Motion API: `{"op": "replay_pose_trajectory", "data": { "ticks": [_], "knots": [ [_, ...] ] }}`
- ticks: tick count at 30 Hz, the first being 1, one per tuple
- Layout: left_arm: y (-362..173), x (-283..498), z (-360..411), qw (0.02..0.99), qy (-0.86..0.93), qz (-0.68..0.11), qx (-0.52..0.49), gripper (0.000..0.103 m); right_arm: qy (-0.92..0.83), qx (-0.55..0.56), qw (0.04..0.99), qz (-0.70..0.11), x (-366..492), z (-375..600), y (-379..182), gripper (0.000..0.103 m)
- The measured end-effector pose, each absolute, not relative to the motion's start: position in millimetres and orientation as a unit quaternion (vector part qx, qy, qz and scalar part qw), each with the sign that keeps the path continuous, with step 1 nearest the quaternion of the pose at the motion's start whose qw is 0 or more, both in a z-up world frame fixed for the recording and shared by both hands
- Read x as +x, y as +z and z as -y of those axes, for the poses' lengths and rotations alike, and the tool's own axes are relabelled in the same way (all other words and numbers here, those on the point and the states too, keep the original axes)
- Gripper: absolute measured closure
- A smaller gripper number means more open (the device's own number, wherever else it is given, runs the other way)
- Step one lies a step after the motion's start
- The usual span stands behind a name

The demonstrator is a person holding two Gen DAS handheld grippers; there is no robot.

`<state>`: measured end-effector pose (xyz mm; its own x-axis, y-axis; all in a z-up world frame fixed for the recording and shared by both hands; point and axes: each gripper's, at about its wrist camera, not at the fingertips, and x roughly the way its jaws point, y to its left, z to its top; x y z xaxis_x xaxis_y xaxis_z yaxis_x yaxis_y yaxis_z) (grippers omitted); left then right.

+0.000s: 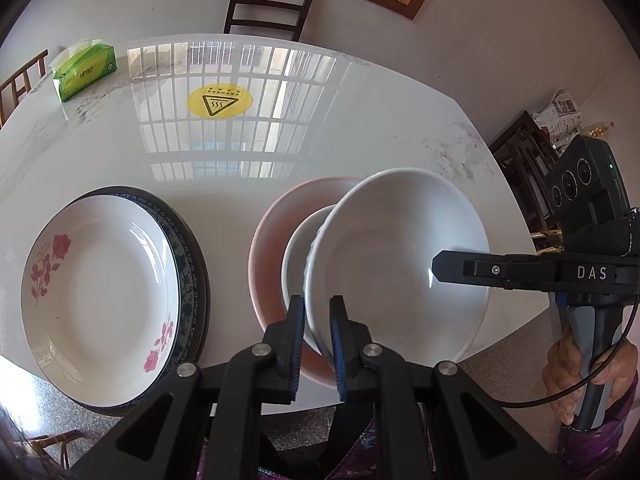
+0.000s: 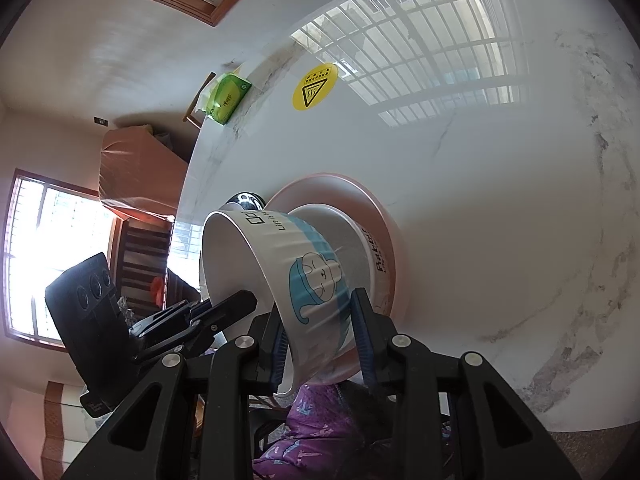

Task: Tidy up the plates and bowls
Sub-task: 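Lower the Dog bowl into the Rabbit bowl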

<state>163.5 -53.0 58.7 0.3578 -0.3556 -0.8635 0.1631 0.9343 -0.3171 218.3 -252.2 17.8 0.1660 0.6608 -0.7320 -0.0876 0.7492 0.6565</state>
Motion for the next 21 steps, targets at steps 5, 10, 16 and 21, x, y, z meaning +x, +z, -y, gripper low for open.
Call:
{"op": "replay_pose_trajectory", "data": {
  "ticks": [5, 10, 16, 21],
  "knots": [
    [56.9, 164.5, 55.1, 0.819, -0.156, -0.546, -0.085, 0.090, 0.258, 0.242, 0.721, -0.596, 217.8, 249.4, 10.6, 0.073],
    [57.2, 163.6, 58.5, 0.820, -0.152, -0.545, -0.080, 0.090, 0.258, 0.238, 0.724, -0.594, 218.5, 249.9, 7.7, 0.073],
    [57.2, 162.3, 61.5, 0.823, -0.150, -0.543, -0.073, 0.086, 0.257, 0.229, 0.732, -0.587, 219.0, 251.9, 6.8, 0.073],
    [59.9, 159.7, 60.8, 0.832, -0.154, -0.528, -0.074, 0.083, 0.256, 0.221, 0.744, -0.576, 221.5, 251.9, 15.1, 0.071]
  ]
}}
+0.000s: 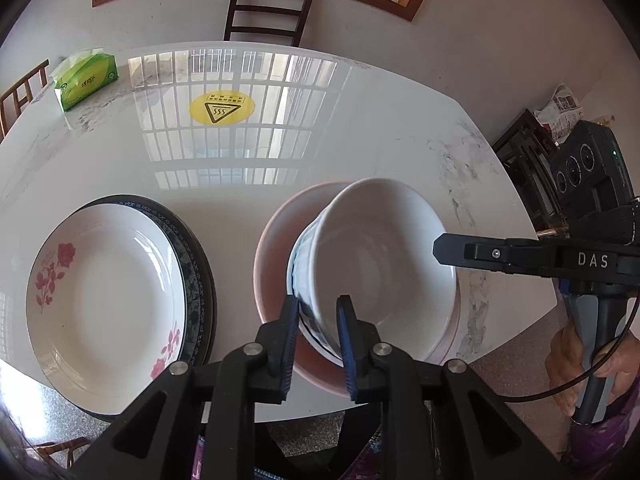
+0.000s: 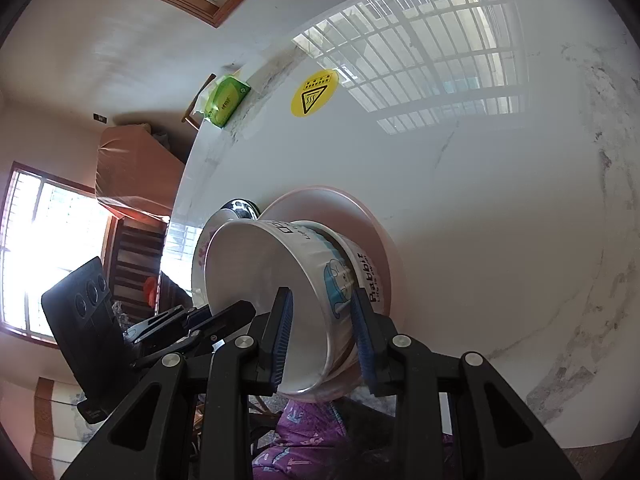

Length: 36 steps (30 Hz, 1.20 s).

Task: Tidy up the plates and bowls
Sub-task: 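Lower the Dog bowl into the Rabbit bowl, then open both tools and release the Dog bowl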

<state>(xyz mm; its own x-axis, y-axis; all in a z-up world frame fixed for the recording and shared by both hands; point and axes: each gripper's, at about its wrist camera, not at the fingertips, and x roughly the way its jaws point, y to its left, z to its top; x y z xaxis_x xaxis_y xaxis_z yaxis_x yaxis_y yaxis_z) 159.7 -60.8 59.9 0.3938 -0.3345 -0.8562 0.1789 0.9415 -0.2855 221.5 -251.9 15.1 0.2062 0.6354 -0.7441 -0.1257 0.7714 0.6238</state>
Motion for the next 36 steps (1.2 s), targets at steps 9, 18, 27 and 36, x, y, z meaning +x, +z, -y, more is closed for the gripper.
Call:
{"op": "replay_pose_trajectory", "data": {
  "ticks": [9, 18, 27, 36],
  "knots": [
    [70.6, 152.3, 39.8, 0.851, -0.164, -0.490, -0.095, 0.073, 0.243, 0.171, 0.816, -0.496, 211.8, 256.7, 41.4, 0.059],
    [61.5, 146.5, 11.7, 0.844, -0.172, -0.489, -0.136, 0.065, 0.206, 0.114, 0.868, -0.437, 185.4, 270.2, 43.6, 0.048],
    [73.3, 149.1, 5.8, 0.850, -0.166, -0.480, -0.139, 0.065, 0.218, 0.154, 0.846, -0.461, 185.8, 280.3, 26.1, 0.048],
    [66.5, 166.4, 8.5, 0.846, -0.176, -0.478, -0.157, 0.065, 0.223, 0.157, 0.854, -0.443, 211.2, 263.2, 37.7, 0.048]
  ]
}}
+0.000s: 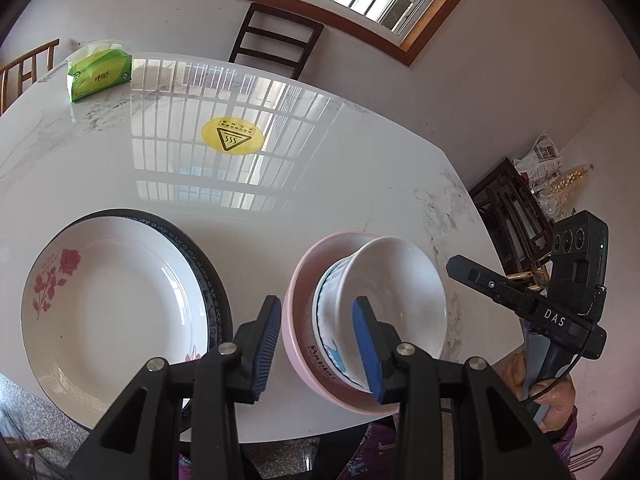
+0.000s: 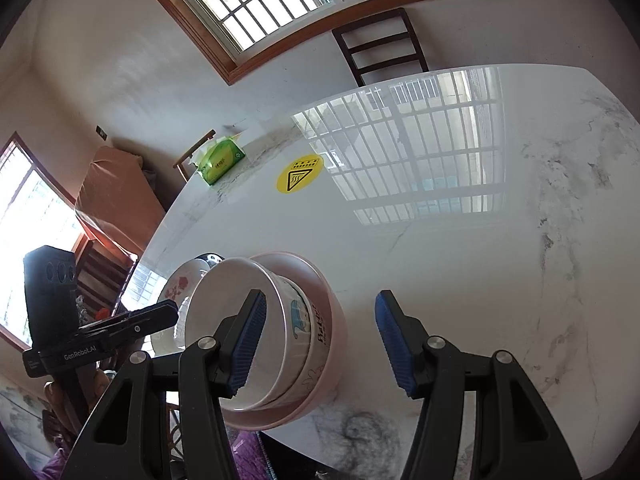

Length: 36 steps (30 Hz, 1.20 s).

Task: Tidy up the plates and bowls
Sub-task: 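Open both tools and release the Dog bowl, then move both tools to the pink bowl rim and close them on it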

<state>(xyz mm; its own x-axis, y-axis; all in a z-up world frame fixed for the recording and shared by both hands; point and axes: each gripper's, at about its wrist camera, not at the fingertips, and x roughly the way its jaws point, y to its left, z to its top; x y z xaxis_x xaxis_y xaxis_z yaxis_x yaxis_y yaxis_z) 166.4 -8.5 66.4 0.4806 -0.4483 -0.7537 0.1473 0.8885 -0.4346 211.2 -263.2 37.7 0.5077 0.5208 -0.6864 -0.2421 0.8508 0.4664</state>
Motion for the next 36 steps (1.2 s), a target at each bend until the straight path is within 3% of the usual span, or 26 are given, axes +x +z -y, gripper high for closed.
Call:
{"op": "replay_pose_trajectory", "data": {
  "ticks": [14, 20, 29, 34, 36],
  "knots": [
    [46.0, 187.1, 28.6, 0.835, -0.164, -0.510, -0.124, 0.065, 0.218, 0.147, 0.837, -0.479, 228.8, 248.8, 21.3, 0.045],
    [30.9, 194.2, 30.0, 0.820, -0.160, -0.536, -0.124, 0.065, 0.214, 0.152, 0.819, -0.510, 235.2, 252.1, 8.7, 0.037],
    [65.5, 174.1, 6.2, 0.843, -0.172, -0.482, -0.163, 0.065, 0.209, 0.160, 0.842, -0.471, 211.3, 281.2, 37.1, 0.037],
    [60.7, 165.8, -1.5, 0.839, -0.149, -0.501, -0.153, 0.065, 0.205, 0.147, 0.828, -0.500, 204.2, 287.0, 29.0, 0.037],
    [55.9, 163.5, 1.4, 0.834, -0.140, -0.516, -0.135, 0.065, 0.209, 0.142, 0.823, -0.510, 205.0, 283.2, 24.6, 0.043]
  ]
}}
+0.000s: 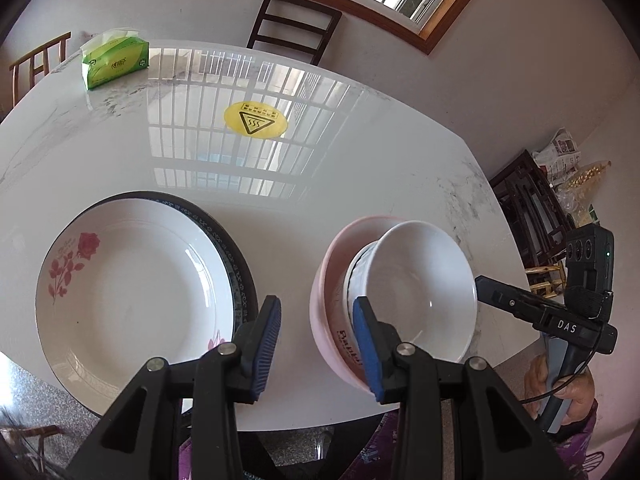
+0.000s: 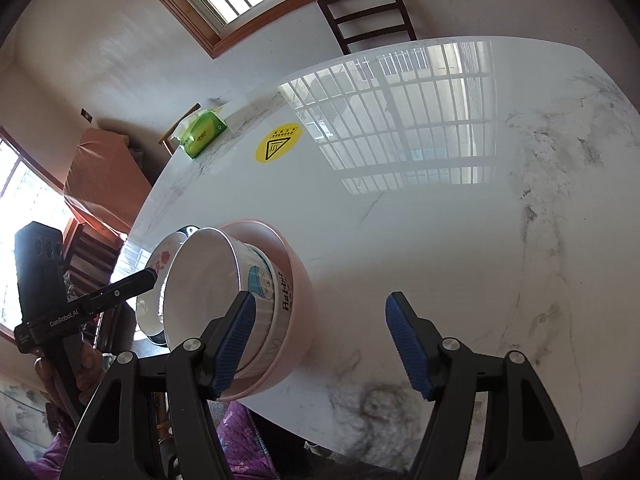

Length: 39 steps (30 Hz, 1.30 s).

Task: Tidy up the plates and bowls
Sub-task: 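Move both tools to the pink bowl rim and close them on it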

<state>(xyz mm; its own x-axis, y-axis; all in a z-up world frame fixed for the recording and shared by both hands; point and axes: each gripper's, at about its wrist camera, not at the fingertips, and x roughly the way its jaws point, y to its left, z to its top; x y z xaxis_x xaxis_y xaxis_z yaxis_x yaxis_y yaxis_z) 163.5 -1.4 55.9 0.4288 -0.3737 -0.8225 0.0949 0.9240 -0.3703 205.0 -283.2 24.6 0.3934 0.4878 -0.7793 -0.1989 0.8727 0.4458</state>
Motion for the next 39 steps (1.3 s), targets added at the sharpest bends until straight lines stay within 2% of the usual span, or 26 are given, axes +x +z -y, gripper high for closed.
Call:
{"op": "replay_pose_trajectory", "data": {
  "ticks": [6, 15, 16, 19, 31, 34, 39],
  "knots": [
    [46.9, 161.9, 7.6, 0.826, -0.138, -0.533, -0.122, 0.065, 0.200, 0.114, 0.820, -0.524, 206.0, 271.0, 18.0, 0.053],
    [37.4, 164.8, 11.3, 0.814, -0.133, -0.549, -0.136, 0.065, 0.193, 0.102, 0.811, -0.543, 210.0, 265.5, 13.7, 0.054],
    [37.8, 164.6, 12.3, 0.814, -0.128, -0.551, -0.128, 0.062, 0.195, 0.108, 0.806, -0.548, 211.7, 266.8, 13.3, 0.054],
    [40.2, 162.4, 18.6, 0.823, -0.092, -0.556, -0.072, 0.034, 0.197, 0.127, 0.791, -0.564, 213.5, 274.1, 9.2, 0.054],
    [39.4, 162.4, 16.9, 0.828, -0.061, -0.550, -0.093, 0.034, 0.179, 0.096, 0.776, -0.597, 219.5, 266.9, 2.7, 0.053],
    [37.5, 164.5, 18.4, 0.823, -0.057, -0.559, -0.089, 0.036, 0.176, 0.088, 0.778, -0.596, 220.8, 265.3, 1.1, 0.052],
    [30.5, 166.6, 12.2, 0.798, -0.064, -0.585, -0.128, 0.038, 0.165, 0.069, 0.781, -0.599, 224.8, 267.2, -2.9, 0.037]
  ]
}}
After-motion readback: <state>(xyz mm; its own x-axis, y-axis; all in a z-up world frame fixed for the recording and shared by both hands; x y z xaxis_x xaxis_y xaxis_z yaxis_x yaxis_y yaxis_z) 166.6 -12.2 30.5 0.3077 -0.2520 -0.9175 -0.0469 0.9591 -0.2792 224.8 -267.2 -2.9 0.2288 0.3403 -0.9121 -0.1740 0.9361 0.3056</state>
